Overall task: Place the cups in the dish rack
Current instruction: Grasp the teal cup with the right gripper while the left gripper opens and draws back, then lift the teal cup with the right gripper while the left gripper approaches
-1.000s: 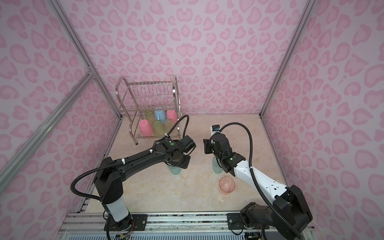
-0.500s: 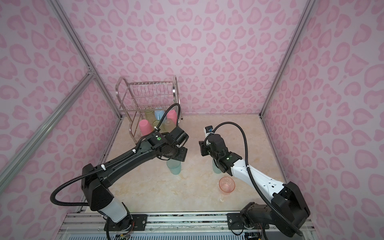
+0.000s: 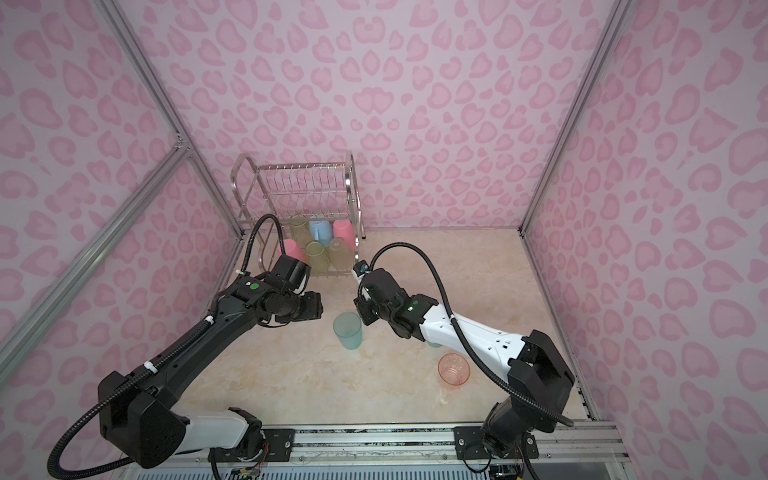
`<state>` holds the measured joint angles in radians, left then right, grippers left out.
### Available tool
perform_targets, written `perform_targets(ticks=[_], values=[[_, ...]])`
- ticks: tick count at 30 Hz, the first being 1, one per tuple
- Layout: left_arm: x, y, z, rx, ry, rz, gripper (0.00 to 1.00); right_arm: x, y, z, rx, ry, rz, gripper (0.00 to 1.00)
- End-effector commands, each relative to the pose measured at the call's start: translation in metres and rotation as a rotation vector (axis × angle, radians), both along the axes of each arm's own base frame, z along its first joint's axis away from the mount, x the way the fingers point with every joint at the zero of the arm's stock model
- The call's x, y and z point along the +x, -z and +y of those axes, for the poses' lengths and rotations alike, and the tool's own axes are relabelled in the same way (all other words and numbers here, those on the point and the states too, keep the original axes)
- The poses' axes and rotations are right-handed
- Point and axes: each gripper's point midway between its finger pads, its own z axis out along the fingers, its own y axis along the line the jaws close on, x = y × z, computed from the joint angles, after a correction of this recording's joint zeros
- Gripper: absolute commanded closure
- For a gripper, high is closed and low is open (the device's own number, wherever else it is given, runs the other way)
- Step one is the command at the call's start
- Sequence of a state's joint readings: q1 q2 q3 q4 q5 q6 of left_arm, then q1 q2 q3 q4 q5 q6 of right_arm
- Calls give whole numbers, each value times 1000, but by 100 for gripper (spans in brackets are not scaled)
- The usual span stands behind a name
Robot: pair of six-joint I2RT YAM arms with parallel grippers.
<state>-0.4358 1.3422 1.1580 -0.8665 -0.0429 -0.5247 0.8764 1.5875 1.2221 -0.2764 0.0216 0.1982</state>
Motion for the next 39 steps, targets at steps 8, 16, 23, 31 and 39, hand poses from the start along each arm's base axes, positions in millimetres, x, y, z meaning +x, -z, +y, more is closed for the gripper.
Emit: perform_targets(ticks=[8, 16, 23, 31, 39], values=[[1, 15, 3, -114, -49, -37, 33, -42, 47, 16, -224, -175, 236, 52], [-4, 24, 5, -126, -56, -38, 32, -35, 68, 9, -292, -141, 278, 55], [-5, 29, 3, -133, -54, -32, 32, -31, 86, 9, -327, -121, 305, 61], [-3, 32, 4, -124, -48, -34, 32, -12, 76, 9, -258, -43, 268, 93], [-5, 30, -2, -191, -54, -19, 31, -3, 52, 8, -146, -34, 247, 100]])
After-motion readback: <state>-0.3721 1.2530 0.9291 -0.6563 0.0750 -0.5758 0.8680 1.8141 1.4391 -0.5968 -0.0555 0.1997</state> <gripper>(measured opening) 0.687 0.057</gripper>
